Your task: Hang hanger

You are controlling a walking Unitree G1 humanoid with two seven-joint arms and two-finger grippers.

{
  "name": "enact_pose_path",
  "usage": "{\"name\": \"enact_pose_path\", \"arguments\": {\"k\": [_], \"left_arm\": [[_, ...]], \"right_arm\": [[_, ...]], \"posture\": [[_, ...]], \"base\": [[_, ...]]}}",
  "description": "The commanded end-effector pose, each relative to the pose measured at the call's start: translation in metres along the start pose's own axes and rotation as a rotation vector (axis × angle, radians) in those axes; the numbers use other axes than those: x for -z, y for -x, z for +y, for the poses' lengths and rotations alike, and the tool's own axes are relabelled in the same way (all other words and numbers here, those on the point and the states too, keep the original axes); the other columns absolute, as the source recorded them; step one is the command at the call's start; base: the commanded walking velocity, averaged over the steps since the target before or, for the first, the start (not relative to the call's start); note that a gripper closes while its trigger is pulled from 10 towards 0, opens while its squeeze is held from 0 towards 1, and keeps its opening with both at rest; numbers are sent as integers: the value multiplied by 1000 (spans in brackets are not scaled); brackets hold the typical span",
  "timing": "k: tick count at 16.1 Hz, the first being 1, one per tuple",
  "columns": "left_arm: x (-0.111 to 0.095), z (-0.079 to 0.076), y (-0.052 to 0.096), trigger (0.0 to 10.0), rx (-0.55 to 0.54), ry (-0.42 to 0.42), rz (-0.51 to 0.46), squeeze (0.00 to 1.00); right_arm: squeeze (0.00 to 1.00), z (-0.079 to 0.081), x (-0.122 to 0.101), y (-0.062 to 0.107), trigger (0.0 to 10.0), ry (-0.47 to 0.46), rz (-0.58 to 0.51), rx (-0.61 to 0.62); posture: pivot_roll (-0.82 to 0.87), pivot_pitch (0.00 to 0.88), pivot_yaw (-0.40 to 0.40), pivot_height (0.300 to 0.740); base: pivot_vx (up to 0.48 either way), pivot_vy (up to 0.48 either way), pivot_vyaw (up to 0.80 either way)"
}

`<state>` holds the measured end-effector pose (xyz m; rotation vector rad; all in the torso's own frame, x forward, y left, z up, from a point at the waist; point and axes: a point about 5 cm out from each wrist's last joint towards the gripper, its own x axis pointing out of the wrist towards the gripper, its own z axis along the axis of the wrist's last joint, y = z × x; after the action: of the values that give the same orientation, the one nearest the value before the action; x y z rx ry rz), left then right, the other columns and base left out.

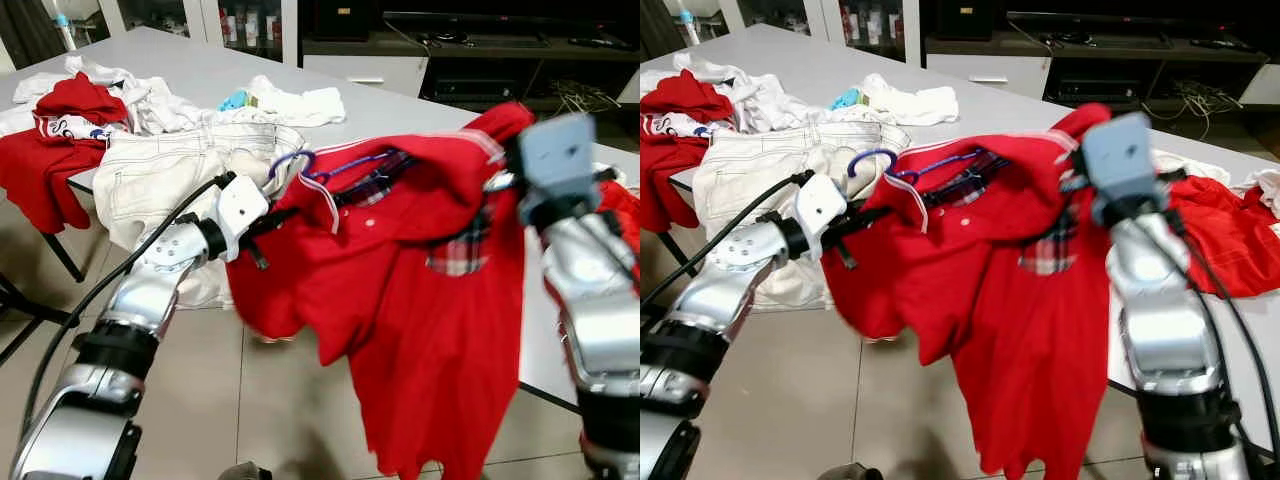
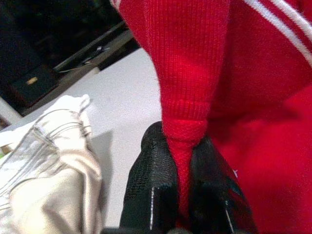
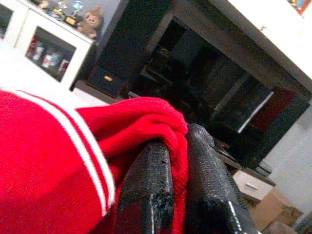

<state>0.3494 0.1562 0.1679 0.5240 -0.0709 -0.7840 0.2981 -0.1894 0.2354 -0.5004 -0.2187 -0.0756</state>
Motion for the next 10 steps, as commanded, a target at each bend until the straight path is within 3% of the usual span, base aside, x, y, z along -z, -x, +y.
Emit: {"name": "enact_pose_path", "arguments": {"k": [1,3,10], "left_arm": [[-5,10,-3,10000,-60,-5,2,0],[-13,8,-10,10000,-63,18,-44,0],[-26,-1,-25,10000,-43,29,-99,0]], "right_arm": [[0,0,-14,3,10000,21,-67,18],[0,15,-14,7,10000,38,-64,-26],[0,31,-25,5,10000,73,-121,-88]], "posture": [[-74,0,-6,740],[-76,0,-4,740],[-73,0,-7,740]], "base": [[0,0,0],[0,0,0],[0,0,0]]}}
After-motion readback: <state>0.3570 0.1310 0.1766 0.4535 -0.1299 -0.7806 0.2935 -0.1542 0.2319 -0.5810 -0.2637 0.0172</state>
